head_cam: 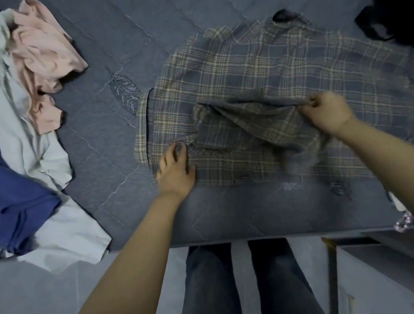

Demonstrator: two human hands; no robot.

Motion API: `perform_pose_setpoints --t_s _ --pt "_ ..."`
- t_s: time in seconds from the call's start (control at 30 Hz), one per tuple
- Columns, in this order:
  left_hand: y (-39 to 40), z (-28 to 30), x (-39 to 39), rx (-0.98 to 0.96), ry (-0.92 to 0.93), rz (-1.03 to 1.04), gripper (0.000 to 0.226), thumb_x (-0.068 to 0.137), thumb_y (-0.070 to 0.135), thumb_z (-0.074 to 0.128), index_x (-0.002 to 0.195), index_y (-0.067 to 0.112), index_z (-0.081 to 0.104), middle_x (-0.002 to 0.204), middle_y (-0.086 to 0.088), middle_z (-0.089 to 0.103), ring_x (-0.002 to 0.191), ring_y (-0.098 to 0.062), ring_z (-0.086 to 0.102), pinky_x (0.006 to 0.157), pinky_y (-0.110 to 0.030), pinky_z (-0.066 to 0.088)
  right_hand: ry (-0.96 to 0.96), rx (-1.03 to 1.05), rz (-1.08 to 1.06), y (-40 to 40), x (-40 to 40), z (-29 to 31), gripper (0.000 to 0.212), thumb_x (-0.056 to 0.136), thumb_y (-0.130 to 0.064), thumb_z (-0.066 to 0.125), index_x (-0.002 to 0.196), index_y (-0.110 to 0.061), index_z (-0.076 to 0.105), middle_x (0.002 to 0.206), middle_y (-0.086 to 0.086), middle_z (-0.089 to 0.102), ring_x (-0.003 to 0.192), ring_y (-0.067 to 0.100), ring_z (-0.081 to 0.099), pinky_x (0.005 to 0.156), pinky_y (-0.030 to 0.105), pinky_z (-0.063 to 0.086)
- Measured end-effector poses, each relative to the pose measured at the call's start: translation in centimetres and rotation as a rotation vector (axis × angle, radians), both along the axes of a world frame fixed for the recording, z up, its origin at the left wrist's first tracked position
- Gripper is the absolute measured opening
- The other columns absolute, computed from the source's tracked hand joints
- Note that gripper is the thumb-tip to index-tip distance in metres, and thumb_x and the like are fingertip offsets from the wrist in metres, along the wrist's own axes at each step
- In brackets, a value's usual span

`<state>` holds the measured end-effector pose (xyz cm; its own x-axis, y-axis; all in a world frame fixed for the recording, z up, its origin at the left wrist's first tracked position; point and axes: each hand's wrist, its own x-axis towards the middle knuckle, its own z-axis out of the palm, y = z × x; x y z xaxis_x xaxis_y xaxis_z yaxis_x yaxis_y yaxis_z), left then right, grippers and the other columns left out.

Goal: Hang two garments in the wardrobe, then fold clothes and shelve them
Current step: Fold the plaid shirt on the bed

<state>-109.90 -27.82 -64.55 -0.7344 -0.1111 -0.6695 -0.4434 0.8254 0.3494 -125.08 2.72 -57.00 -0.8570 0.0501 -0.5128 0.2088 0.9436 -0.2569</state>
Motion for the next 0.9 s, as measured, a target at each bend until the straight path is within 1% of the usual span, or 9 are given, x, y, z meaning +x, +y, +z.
perform_pose_setpoints --t_s 0.07,0.13,0.2,0.33,0.47,0.53,0.67,0.8,0.9 --pt "0.7 0.5 -0.7 -0.012 -0.032 0.044 0.065 0.098 0.036 0.047 0.154 0.025 0.016 0.159 -0.001 0.005 0.144 -0.027 0.007 0.114 -0.053 0.020 0.062 0.161 0.079 1.4 -3.1 -0.1 0.022 0.094 -0.030 0.059 0.094 -0.008 0.061 0.101 0.022 0.066 0.097 0.039 0.060 0.076 0.040 0.048" --pt "1.6 1.0 -1.2 -0.015 -0.024 0.118 0.062 0.097 0.034 0.050 0.152 0.022 0.023 0.155 -0.004 0.011 0.141 -0.029 0.012 0.113 -0.052 0.020 0.055 0.271 0.123 1.8 -5.0 -0.6 0.044 0.092 -0.035 0.062 0.125 -0.007 0.056 0.124 0.023 0.057 0.116 0.040 0.051 0.094 0.044 0.044" --pt "2.5 1.4 -1.6 -0.032 0.067 0.237 0.055 0.094 0.028 0.054 0.145 0.016 0.037 0.147 -0.010 0.024 0.133 -0.032 0.023 0.109 -0.047 0.025 0.130 0.254 0.140 1.4 -5.6 -1.2 0.053 0.090 -0.033 0.064 0.135 -0.009 0.050 0.133 0.022 0.050 0.125 0.039 0.043 0.103 0.043 0.034" --pt "4.7 1.8 -2.5 0.139 0.282 0.544 0.027 0.091 0.006 0.057 0.117 0.004 0.062 0.118 -0.015 0.053 0.110 -0.029 0.051 0.104 -0.038 0.040 0.196 -0.179 0.048 -1.1 -2.4 -2.1 0.021 0.091 -0.015 0.060 0.109 -0.007 0.067 0.107 0.012 0.066 0.103 0.028 0.060 0.086 0.031 0.045" --pt "7.3 2.4 -5.2 0.766 0.039 1.153 0.008 0.097 0.007 0.053 0.101 0.009 0.059 0.091 -0.004 0.067 0.075 -0.010 0.064 0.070 -0.020 0.052 -0.189 -0.634 -0.551 -1.9 1.5 -3.5 0.018 0.097 -0.011 0.055 0.104 0.001 0.067 0.105 0.019 0.070 0.076 0.018 0.064 0.072 0.027 0.056" --pt "8.1 2.0 -6.9 1.011 -0.082 1.340 0.015 0.100 0.012 0.049 0.112 0.010 0.058 0.103 -0.005 0.069 0.086 -0.010 0.068 0.071 -0.018 0.053 -0.328 -0.846 -0.942 -1.4 1.1 -3.8 0.028 0.098 -0.014 0.055 0.118 0.004 0.061 0.115 0.019 0.066 0.080 0.019 0.065 0.073 0.027 0.057" --pt "9.8 1.3 -9.7 1.200 -0.176 1.561 0.040 0.102 0.023 0.047 0.140 0.011 0.047 0.137 -0.009 0.055 0.123 -0.019 0.054 0.098 -0.030 0.045 -0.459 -1.043 -1.602 -0.4 0.1 -5.1 0.064 0.094 -0.033 0.063 0.144 -0.004 0.037 0.138 0.014 0.049 0.126 0.027 0.051 0.106 0.041 0.044" --pt "11.3 0.6 -10.7 1.296 -0.149 1.644 0.050 0.099 0.036 0.051 0.143 0.013 0.044 0.143 -0.006 0.050 0.134 -0.019 0.044 0.106 -0.036 0.038 -0.201 -1.113 -1.654 -0.2 -1.6 -5.9 0.055 0.092 -0.040 0.063 0.135 -0.007 0.051 0.121 0.008 0.058 0.113 0.019 0.056 0.102 0.032 0.047" --pt "11.6 0.6 -10.9 1.381 -0.112 1.687 0.059 0.095 0.046 0.052 0.140 0.009 0.045 0.140 -0.008 0.052 0.133 -0.021 0.045 0.110 -0.040 0.037 -0.015 -1.114 -1.633 1.7 -3.7 -4.6 0.045 0.092 -0.031 0.065 0.133 -0.013 0.054 0.126 0.004 0.057 0.117 0.018 0.054 0.103 0.031 0.045"
